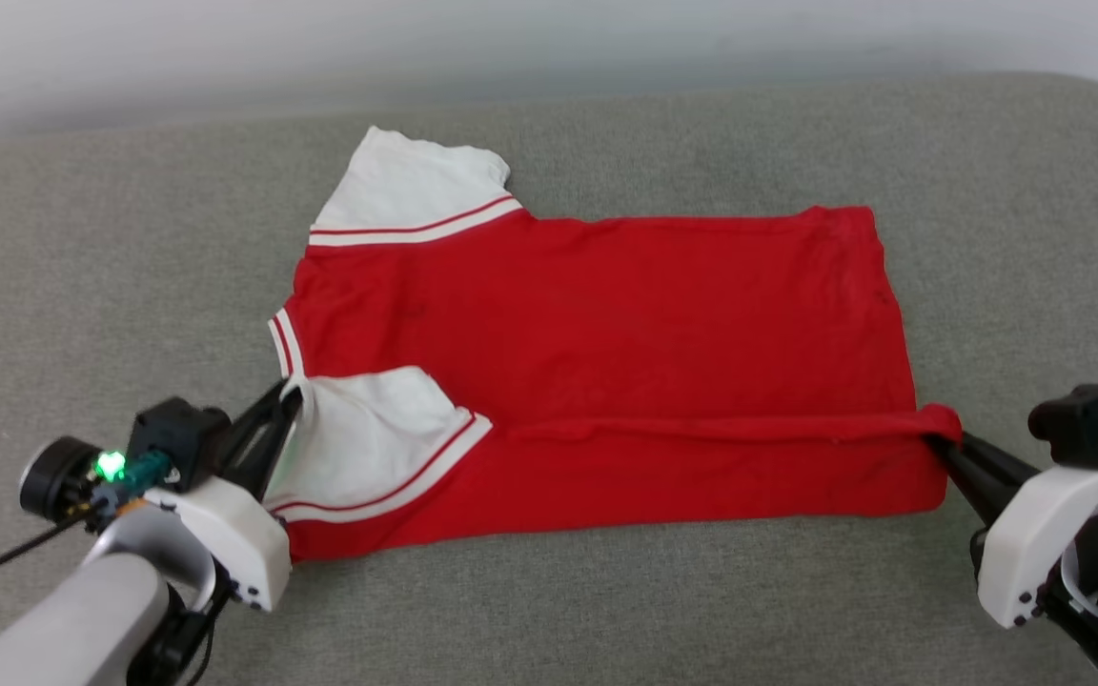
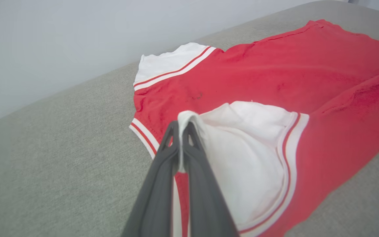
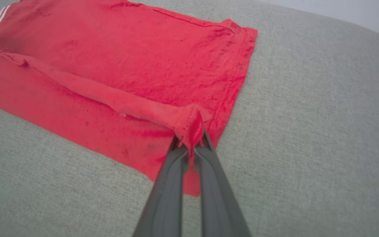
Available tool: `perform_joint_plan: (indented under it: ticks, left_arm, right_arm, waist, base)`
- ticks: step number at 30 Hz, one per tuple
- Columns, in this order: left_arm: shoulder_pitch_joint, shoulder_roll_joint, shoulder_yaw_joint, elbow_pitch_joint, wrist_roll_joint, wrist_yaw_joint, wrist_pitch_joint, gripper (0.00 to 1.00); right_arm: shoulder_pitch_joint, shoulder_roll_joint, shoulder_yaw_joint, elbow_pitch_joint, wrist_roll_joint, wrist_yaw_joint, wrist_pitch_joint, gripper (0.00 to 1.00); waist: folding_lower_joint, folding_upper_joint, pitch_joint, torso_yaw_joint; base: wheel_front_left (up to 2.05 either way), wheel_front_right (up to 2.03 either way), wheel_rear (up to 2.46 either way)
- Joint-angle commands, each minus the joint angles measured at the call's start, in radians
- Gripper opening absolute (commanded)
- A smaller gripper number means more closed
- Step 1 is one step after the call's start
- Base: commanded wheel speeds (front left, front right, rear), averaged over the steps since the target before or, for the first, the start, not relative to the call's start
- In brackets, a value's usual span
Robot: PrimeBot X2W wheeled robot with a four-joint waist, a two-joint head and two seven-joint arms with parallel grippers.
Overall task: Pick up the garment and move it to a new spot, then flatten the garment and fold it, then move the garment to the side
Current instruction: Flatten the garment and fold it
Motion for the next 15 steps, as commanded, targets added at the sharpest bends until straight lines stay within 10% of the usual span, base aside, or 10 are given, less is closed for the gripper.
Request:
perform_joint_plan:
  ticks: [1,15]
  left_arm:
    - [-0.029,-0.004,0.006,0.016,0.006,-0.007,-0.004,0.00]
    - [-0.221,-0.051,-0.034,0.259,0.043,-0.132,0.039,0.00]
  right_arm:
    - [-0.028,0.009,0.006,0.010,0.001,-0.001,-0.003,0.00]
    - [-0.211,0.025,0.113,0.195,0.022,-0.001,0.003,0.00]
  waist:
    - [-0.0001,-0.0001,0.028,-0.007]
    - [-0.0001,-0.0001,0.141,-0.029]
  base:
    - [0.00,0.00,0.00]
    - [0.00,0.00,0.00]
